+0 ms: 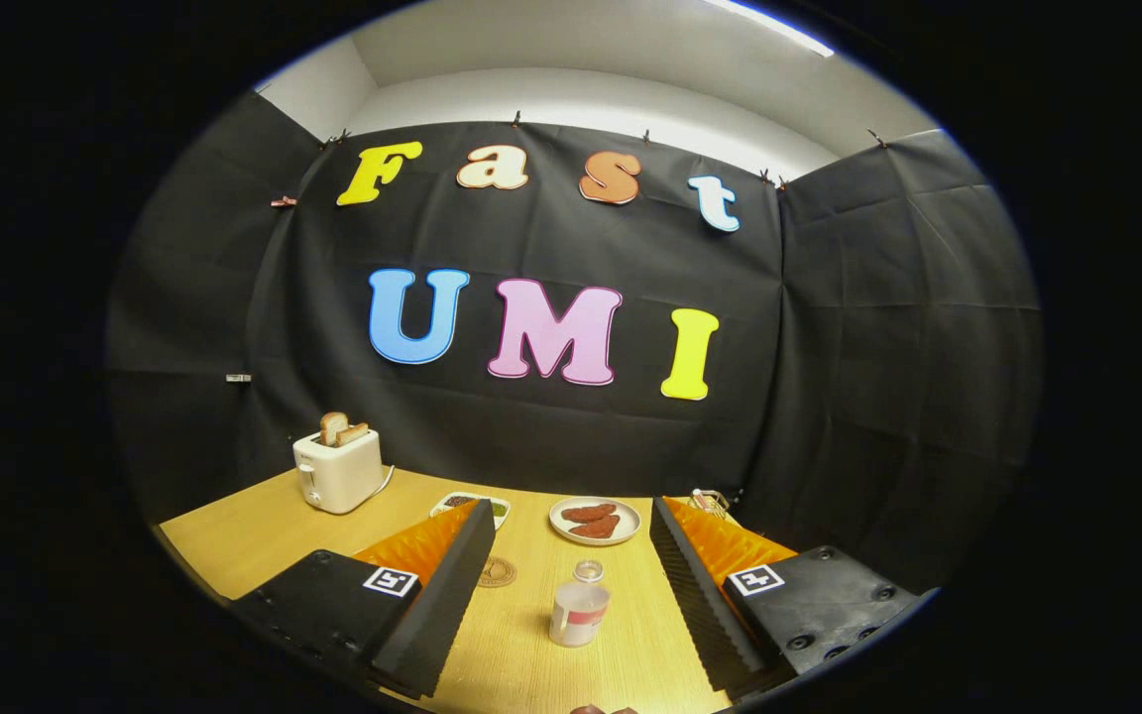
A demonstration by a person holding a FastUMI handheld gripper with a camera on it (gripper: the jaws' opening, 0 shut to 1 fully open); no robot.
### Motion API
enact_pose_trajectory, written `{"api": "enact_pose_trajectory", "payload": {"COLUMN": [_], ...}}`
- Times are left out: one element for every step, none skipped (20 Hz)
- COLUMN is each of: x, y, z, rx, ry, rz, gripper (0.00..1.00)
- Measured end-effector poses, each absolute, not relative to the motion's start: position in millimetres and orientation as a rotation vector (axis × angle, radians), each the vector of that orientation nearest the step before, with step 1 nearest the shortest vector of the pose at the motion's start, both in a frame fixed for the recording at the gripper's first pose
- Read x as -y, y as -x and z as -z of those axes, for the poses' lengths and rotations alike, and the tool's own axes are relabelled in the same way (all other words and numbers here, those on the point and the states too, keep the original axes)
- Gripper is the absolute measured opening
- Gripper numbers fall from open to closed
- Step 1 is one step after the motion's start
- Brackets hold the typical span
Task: Take the bottle from table, then pour the juice into the cup, finally place the bottle on the coaster
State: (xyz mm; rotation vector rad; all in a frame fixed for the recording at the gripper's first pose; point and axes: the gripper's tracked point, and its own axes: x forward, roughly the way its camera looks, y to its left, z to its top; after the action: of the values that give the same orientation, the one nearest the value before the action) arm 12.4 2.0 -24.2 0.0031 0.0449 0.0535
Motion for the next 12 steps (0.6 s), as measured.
{"api": "enact_pose_trajectory", "payload": {"x": [-2.4,-2.2,-2.7,-3.2,-3.7,-4.6,-5.2,-5.4,-6.0,-6.4,-6.0,-5.4], "y": [-13.4,-14.2,-15.3,-16.9,-18.9,-20.0,-21.4,-23.3,-25.2,-27.5,-29.5,-32.8], "z": [24.8,24.8,25.0,27.4,28.5,30.6,31.7,33.1,35.8,38.3,40.3,43.2], "rx": [-0.046,-0.046,-0.047,-0.048,-0.049,-0.049,-0.047,-0.046,-0.046,-0.045,-0.044,-0.042], "ry": [-0.007,-0.011,-0.013,-0.015,-0.014,-0.012,-0.011,-0.012,-0.016,-0.019,-0.024,-0.027], "rz": [-0.056,-0.059,-0.063,-0.067,-0.072,-0.077,-0.084,-0.089,-0.096,-0.1,-0.103,-0.105], "gripper": [0.97,0.97,0.97,0.97,0.97,0.97,0.97,0.97,0.97,0.97,0.97,0.97]}}
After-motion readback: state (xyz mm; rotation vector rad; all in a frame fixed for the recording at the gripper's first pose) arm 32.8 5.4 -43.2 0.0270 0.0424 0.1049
